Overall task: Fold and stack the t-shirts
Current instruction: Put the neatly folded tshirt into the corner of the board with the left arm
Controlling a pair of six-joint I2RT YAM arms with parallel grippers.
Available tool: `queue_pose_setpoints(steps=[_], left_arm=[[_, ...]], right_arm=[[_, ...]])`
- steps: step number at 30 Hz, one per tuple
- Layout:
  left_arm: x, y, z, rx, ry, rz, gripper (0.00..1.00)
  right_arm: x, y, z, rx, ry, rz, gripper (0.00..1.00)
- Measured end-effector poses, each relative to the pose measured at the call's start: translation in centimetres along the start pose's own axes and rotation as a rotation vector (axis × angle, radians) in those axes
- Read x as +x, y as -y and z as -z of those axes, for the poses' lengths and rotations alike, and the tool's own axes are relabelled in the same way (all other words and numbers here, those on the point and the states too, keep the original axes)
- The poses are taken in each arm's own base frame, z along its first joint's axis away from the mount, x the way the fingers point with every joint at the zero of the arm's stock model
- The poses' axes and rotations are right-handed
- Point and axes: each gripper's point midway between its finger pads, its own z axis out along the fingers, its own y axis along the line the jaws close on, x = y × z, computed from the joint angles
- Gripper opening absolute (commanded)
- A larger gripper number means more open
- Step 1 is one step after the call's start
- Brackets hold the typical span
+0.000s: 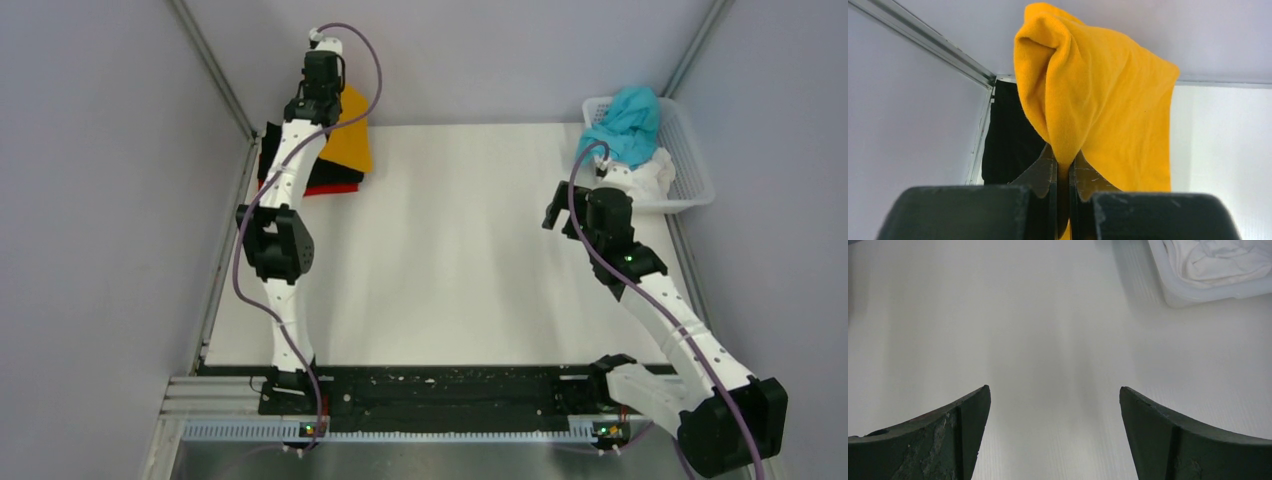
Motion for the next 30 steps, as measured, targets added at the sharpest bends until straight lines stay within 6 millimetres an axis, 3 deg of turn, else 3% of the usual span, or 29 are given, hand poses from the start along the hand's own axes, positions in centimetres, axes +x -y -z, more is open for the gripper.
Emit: queue_pose_setpoints(steps=[5,12,16,21,26,28,29,30], left_arm=[[1.4,-2.1,-2.2,0.01,-0.02,0.02,0.0],[7.2,-4.5,-7.2,0.021,-0.12,0.034,0.0],[9.7,-6.6,-8.9,0.007,-0.161,0.056,0.0],[10.8,-8.6,-10.1,-0.001,-0.166,0.083,0.0],[11.3,-8.6,-10.9,0.014,-0.159,0.082,0.02],[11.4,-8.6,-11.0,0.016,-0.157,0.082,0.21],[11.2,-8.5,-11.0,0.015,-0.152,0.083,0.41],[11.2,-8.6,-11.0,0.008,-0.15,0.082,0.7]], right_arm=[[0.7,0.3,-0.5,0.021,-0.023,0.01,0.99],[1.5,1.3,-0.8,0.074,-0.051,0.034,0.99],[2.2,1.8,-0.9,0.098,-0.075,0.051,0.99],[2.8,2.6,-1.0,0.141,-0.107,0.069,0.99],[3.2,2.9,-1.1,0.16,-0.124,0.077,0.99],[3.5,3.0,-1.3,0.163,-0.136,0.08,0.99],[3.6,3.0,-1.3,0.168,-0.147,0.083,0.99],[3.7,3.0,-1.3,0.17,-0.153,0.085,0.99]])
